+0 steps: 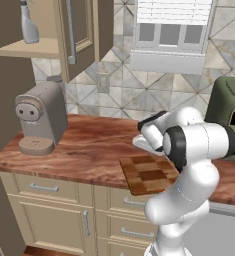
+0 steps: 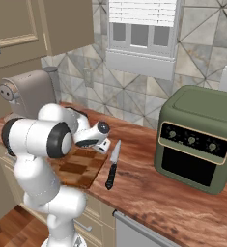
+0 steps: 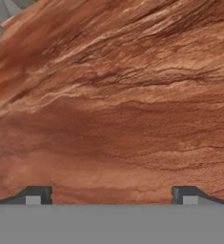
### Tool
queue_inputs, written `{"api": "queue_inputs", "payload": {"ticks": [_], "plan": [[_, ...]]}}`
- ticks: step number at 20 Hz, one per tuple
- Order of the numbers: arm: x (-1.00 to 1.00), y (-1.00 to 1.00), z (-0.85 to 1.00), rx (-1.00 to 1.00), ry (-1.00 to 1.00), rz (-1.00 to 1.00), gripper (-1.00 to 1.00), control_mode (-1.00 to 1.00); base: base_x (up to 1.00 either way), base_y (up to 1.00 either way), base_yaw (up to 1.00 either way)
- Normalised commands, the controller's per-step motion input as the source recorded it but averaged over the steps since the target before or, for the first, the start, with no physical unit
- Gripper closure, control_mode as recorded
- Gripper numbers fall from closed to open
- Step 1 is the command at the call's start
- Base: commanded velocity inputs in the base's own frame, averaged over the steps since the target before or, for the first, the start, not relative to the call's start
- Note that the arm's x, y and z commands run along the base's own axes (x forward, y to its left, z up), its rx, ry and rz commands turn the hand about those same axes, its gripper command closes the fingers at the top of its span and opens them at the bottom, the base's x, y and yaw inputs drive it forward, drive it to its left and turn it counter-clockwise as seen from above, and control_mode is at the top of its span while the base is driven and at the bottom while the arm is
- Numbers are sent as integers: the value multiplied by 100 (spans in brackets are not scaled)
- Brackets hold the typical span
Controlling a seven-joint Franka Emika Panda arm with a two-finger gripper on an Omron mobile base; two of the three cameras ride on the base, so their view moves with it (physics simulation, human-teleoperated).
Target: Move the cutting board and knife to the sink. Then move spray from the cabinet to the counter.
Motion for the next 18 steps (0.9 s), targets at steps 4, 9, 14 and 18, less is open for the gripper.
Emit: {"api": "queue_inputs", "payload": {"ticks": [4,9,14,18], "plan": [[36,3,84,0,5,0,-100,-100,0,0,0],[0,-8,100,0,0,0,-100,-100,0,0,0],[-31,-9,100,0,0,0,-100,-100,0,0,0],[-84,-21,84,0,3,0,-100,-100,0,0,0]]}}
